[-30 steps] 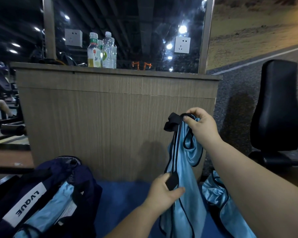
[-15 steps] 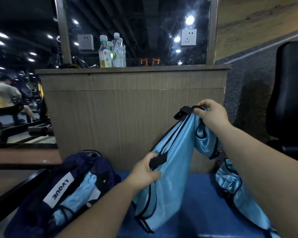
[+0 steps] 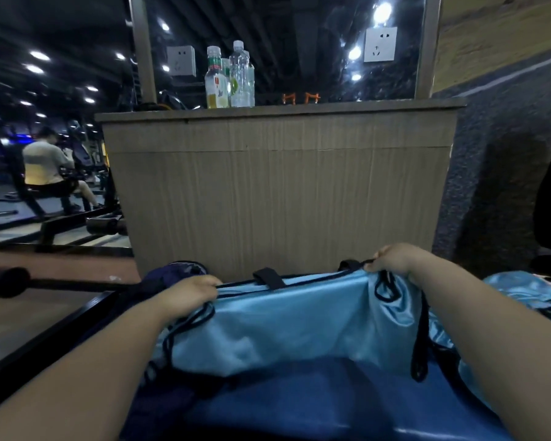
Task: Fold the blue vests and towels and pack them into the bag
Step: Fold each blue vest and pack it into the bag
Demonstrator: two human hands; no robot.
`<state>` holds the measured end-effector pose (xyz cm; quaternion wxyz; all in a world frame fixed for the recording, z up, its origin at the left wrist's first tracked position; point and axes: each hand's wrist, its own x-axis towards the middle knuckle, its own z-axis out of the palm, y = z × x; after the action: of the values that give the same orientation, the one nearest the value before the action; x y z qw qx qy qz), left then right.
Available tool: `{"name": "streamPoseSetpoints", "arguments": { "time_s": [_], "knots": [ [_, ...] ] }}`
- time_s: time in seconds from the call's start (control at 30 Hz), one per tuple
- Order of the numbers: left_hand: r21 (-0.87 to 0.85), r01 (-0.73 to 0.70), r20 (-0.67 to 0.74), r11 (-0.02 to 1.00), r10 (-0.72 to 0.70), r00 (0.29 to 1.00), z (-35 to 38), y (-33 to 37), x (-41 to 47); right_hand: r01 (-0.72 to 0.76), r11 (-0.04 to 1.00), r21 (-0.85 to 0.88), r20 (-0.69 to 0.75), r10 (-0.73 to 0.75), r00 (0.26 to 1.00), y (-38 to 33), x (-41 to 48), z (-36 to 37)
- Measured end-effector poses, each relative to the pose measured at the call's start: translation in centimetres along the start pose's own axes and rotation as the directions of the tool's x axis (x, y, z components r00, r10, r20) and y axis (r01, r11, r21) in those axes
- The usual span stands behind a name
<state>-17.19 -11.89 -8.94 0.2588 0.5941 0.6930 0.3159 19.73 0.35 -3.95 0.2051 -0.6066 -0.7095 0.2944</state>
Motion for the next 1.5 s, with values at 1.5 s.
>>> {"name": "streamPoseSetpoints", "arguments": {
  "time_s": [1.5],
  "knots": [
    [0.523, -0.377, 0.294, 0.765, 0.253, 0.922, 29.6, -1.4, 8.0, -0.149, 0.841, 0.521, -0.080, 0.222, 0.972, 21.5, 6.0, 6.6]
  ]
}}
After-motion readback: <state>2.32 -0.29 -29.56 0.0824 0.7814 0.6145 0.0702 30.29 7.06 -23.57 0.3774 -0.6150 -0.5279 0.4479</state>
